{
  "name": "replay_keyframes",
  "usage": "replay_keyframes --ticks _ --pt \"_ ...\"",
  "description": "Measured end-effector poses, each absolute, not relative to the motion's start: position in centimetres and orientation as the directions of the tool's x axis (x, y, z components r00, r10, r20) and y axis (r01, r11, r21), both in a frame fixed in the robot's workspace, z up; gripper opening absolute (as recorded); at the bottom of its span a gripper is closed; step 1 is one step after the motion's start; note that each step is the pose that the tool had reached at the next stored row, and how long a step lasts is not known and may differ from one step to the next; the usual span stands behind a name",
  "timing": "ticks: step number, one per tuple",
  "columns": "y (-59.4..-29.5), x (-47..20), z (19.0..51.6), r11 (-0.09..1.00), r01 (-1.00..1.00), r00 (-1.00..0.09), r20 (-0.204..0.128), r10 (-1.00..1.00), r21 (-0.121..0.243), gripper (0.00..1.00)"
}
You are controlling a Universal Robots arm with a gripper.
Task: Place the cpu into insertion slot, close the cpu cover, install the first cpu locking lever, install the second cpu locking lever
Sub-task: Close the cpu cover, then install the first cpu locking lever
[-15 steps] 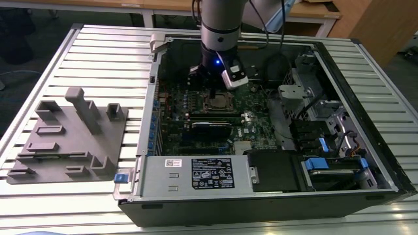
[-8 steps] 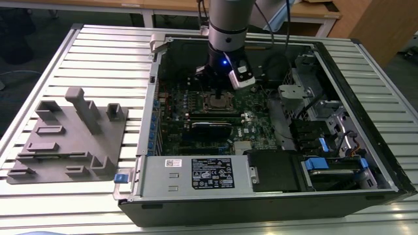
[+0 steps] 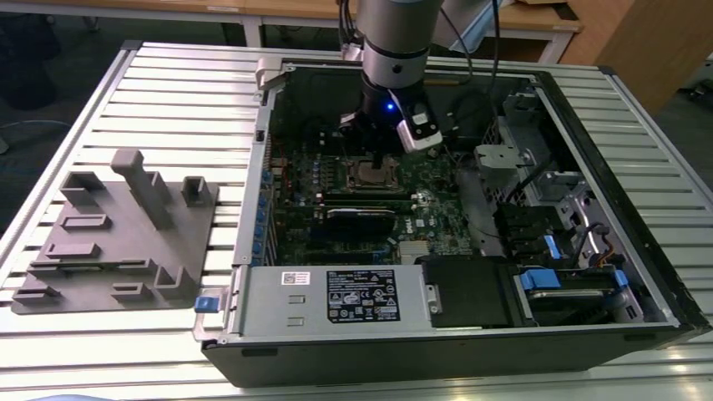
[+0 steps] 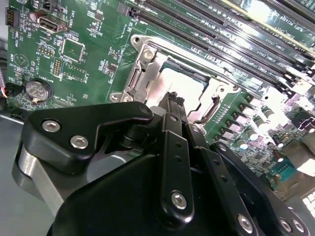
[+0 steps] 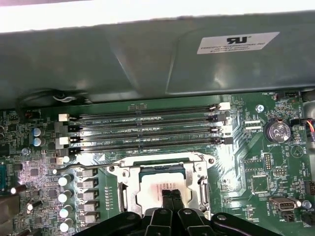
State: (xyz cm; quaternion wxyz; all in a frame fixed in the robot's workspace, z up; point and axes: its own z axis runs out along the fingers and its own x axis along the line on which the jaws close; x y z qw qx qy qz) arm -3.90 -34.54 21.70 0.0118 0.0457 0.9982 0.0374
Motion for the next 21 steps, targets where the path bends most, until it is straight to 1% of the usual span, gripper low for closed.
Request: replay_keyframes --ticks 21 --pt "-34.89 -4.04 21.83 0.993 0.090 -0.996 -0.020 0.092 0.076 0.11"
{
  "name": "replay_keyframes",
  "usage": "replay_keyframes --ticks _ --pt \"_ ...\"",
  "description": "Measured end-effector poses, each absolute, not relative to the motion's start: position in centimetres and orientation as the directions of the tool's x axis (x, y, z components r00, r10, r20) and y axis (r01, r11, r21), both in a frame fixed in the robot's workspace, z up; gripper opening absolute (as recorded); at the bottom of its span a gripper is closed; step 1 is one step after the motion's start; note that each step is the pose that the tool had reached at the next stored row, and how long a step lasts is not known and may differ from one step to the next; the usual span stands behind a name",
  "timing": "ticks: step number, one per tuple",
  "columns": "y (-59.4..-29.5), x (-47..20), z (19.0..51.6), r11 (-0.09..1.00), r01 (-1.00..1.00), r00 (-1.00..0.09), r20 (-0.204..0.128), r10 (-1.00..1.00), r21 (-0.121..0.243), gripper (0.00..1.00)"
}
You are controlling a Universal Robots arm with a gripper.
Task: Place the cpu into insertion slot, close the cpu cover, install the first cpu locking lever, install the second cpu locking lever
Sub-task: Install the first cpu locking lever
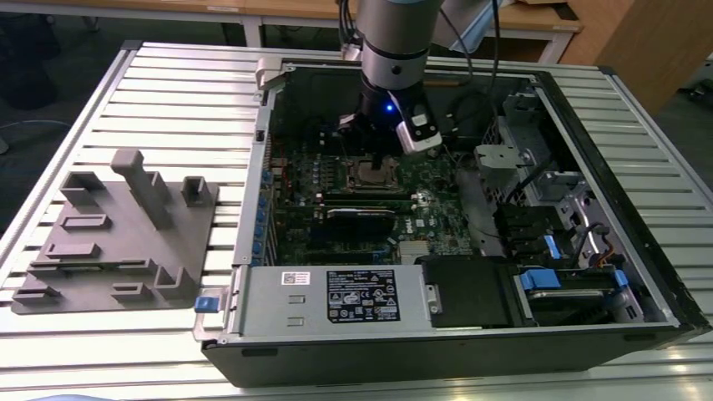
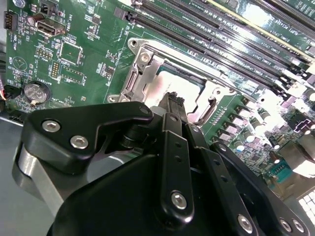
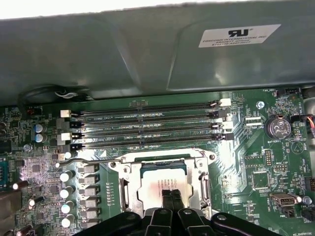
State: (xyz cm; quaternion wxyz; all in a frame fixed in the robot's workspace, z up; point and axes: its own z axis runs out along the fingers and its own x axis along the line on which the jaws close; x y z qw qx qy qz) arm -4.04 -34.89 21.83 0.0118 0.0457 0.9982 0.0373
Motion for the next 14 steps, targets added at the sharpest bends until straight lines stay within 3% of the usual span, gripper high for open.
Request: replay_keyframes --ticks 14 --pt "-34.88 -4.03 22.73 0.993 0.090 -0.996 -0.020 0.092 0.076 0.11"
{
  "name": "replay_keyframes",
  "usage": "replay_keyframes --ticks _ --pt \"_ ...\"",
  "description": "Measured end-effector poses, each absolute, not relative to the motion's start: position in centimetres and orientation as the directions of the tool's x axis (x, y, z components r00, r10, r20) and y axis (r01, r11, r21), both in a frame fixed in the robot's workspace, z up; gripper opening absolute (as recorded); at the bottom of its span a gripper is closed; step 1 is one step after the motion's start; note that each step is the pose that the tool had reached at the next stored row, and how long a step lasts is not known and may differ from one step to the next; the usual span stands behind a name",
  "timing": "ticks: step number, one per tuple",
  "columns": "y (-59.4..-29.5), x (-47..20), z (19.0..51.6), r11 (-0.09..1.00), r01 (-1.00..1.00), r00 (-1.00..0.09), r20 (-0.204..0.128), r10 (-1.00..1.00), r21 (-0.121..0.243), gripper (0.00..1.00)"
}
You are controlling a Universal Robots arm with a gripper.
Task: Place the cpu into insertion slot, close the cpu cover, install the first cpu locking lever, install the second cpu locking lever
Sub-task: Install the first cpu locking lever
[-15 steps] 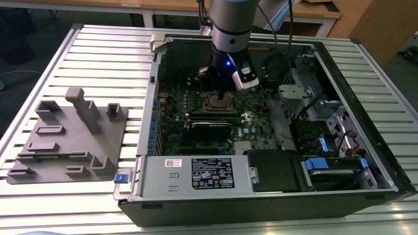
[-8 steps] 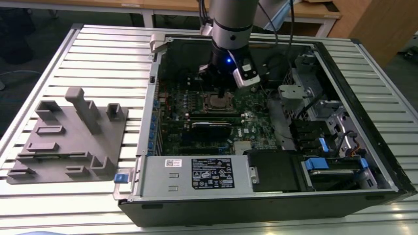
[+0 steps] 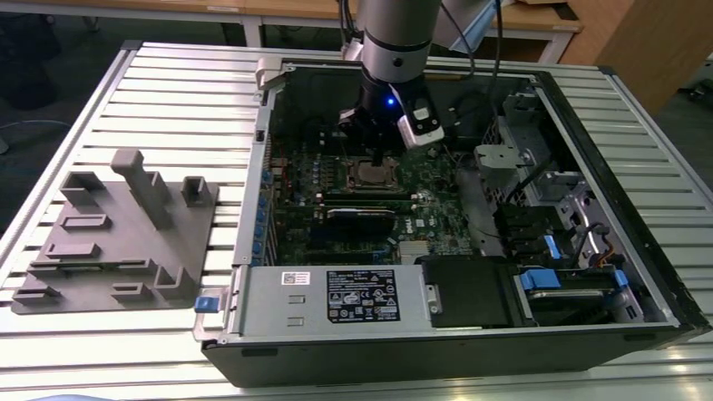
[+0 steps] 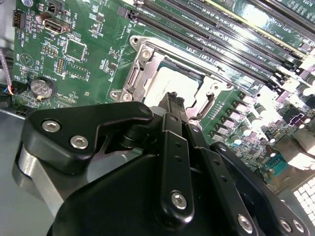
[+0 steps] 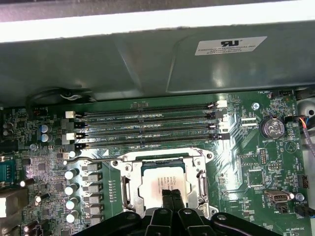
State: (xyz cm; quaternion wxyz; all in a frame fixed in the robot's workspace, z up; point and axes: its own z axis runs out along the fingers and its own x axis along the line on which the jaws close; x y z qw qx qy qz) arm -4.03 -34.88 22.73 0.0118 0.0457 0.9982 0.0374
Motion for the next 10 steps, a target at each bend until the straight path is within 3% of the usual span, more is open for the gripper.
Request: replay_keyframes --ticks 10 --pt "-34.88 -4.03 22.99 0.993 0.090 -0.996 -0.020 0.092 0.076 0.11"
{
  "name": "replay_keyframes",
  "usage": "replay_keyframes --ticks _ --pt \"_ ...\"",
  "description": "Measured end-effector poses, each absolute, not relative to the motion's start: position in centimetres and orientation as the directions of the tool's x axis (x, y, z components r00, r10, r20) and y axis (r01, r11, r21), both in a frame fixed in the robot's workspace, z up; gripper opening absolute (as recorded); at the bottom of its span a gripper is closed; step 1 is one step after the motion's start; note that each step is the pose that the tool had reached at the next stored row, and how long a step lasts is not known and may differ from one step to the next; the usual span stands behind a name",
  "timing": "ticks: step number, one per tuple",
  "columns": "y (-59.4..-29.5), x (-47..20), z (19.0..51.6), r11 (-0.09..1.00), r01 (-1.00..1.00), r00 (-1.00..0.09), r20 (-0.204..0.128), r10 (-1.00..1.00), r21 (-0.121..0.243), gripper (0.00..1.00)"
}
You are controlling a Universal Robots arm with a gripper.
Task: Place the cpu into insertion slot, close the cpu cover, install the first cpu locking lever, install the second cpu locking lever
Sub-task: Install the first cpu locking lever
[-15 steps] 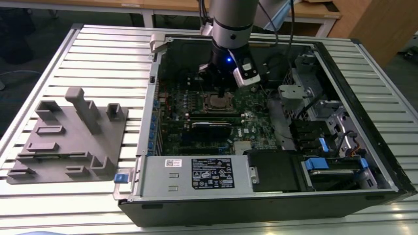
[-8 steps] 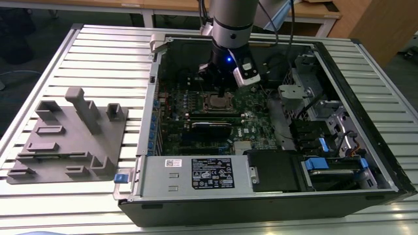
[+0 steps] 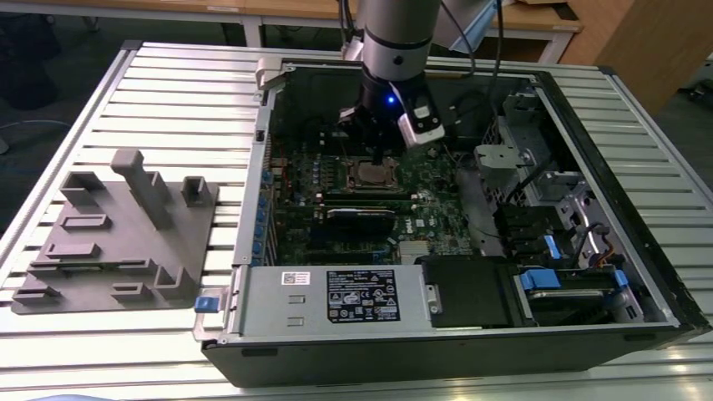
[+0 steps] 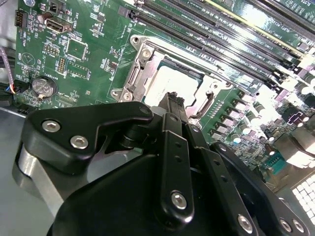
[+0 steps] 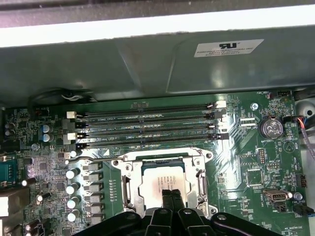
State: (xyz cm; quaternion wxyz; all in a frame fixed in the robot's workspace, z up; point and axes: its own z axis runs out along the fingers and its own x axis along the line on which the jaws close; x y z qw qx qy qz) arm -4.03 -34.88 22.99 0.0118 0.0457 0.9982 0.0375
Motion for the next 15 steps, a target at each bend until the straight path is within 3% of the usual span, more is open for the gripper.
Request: replay_keyframes --ticks 15 --pt "-34.88 -4.03 23.20 0.993 0.090 -0.996 -0.020 0.092 0.076 0.11"
